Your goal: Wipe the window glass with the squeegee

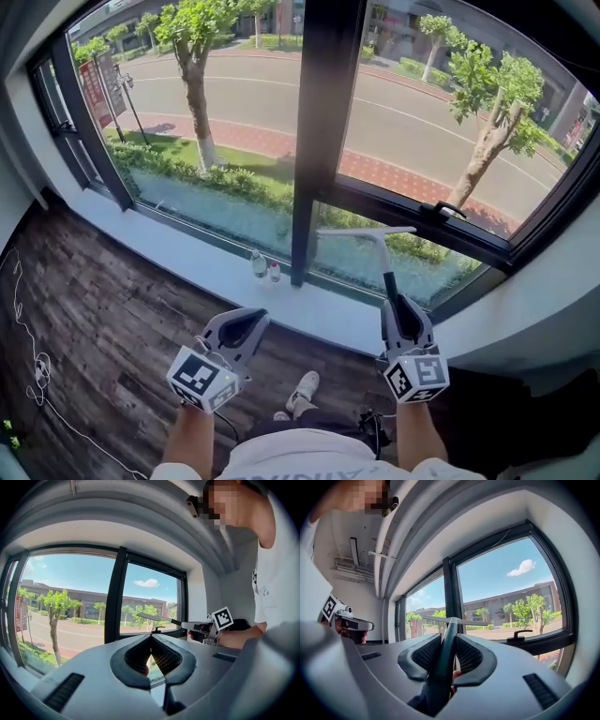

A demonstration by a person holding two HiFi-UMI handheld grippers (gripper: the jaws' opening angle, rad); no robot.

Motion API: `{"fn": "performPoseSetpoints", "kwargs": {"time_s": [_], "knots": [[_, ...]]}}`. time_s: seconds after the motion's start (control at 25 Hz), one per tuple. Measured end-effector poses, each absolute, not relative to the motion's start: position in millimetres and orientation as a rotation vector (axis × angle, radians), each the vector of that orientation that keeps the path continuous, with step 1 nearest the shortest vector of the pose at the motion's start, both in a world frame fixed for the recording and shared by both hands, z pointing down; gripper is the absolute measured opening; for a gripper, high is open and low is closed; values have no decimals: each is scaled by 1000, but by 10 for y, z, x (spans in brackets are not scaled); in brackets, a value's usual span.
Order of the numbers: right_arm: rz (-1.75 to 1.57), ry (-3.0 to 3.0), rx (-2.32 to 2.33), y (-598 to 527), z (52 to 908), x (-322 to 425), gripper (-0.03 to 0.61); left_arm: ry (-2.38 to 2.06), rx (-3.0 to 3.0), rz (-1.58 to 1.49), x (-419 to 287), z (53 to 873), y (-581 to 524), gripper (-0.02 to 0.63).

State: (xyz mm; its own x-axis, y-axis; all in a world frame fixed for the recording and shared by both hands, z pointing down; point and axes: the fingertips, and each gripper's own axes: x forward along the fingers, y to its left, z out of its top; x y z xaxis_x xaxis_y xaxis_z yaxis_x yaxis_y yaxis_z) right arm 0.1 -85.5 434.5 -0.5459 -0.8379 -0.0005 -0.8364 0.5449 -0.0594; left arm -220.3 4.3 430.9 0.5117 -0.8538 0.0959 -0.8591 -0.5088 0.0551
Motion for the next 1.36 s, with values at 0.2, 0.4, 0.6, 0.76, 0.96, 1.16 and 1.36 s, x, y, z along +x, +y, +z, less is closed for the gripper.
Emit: {"fn": "performPoseSetpoints", "kwargs": {"time_s": [0.2,0.4,0.6,0.76,0.96,1.16,1.36], "knots": [[-69,2670,-1632,-387,4244,594,100,-1388,2699,45,-1737,4273,317,17],[-25,2583,-1744,-20,4054,1170,100,-1289,2762,20,-1270,4126,471,17],[28,2498,-1808,199,3813,1848,100,-1237,2793,-7,-669,3910,453,17],[35,2441,-1863,388,3674,2529,100,-1178,2830,-1,-4,3759,495,17],[41,2408,-1879,621,3632,3199,100,-1157,2873,-1,674,3681,704,17],[64,2423,-1887,658,3658,3318,100,-1165,2883,8,791,3734,750,17],[90,2439,-1882,579,3595,3098,100,-1174,2864,12,554,3776,686,17]]}}
